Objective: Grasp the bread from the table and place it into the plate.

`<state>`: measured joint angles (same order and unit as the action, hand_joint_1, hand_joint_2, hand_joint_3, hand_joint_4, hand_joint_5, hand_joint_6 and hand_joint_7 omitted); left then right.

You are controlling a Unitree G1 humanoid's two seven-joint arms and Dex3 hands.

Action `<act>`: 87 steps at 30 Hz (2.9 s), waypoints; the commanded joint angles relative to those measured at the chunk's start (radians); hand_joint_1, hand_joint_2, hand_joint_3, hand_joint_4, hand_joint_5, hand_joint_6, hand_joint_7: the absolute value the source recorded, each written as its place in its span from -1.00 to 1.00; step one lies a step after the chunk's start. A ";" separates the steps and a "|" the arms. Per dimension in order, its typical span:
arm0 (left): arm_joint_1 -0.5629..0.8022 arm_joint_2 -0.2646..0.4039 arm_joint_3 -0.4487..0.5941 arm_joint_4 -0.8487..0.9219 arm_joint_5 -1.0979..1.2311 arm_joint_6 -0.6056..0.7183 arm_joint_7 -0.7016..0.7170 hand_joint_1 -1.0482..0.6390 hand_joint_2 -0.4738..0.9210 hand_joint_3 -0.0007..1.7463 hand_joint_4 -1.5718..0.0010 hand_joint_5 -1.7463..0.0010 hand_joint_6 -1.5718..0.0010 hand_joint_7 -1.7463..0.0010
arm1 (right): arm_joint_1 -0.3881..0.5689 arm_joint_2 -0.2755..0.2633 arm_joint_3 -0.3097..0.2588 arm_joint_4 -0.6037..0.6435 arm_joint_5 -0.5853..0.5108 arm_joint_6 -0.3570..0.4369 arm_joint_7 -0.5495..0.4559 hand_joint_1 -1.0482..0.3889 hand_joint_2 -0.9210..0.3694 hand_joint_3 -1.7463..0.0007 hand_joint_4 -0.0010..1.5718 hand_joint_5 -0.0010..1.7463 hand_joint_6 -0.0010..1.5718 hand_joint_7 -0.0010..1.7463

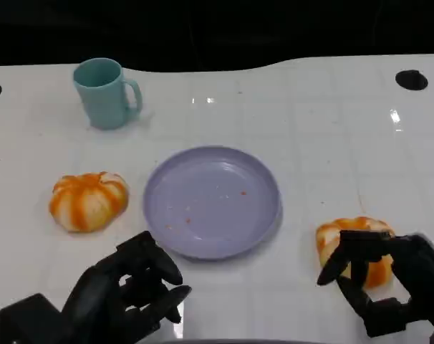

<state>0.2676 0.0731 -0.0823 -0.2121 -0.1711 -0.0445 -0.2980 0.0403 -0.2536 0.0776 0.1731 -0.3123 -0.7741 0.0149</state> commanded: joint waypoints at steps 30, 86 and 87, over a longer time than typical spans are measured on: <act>0.000 0.008 -0.008 0.000 0.008 0.000 0.003 -0.48 1.00 -0.77 0.20 -1.00 0.35 -0.90 | 0.095 -0.258 -0.033 -0.709 -0.368 0.676 0.398 -0.23 -0.82 1.00 -0.93 -0.50 -0.59 -0.97; 0.031 -0.012 -0.026 -0.064 0.008 0.031 0.019 -0.44 1.00 -0.76 0.22 -1.00 0.36 -0.85 | -0.358 -0.160 0.304 -0.021 -0.525 0.888 0.388 -0.03 -0.97 0.97 -0.30 -0.82 -0.07 -0.95; 0.032 -0.012 -0.026 -0.065 0.009 0.032 0.020 -0.44 1.00 -0.76 0.22 -1.00 0.36 -0.85 | -0.373 -0.153 0.309 0.005 -0.526 0.892 0.378 -0.03 -0.98 0.98 -0.28 -0.83 -0.06 -0.95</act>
<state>0.2932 0.0552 -0.1108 -0.2627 -0.1654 -0.0189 -0.2907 -0.3041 -0.4172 0.3716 0.1125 -0.8362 0.1009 0.4161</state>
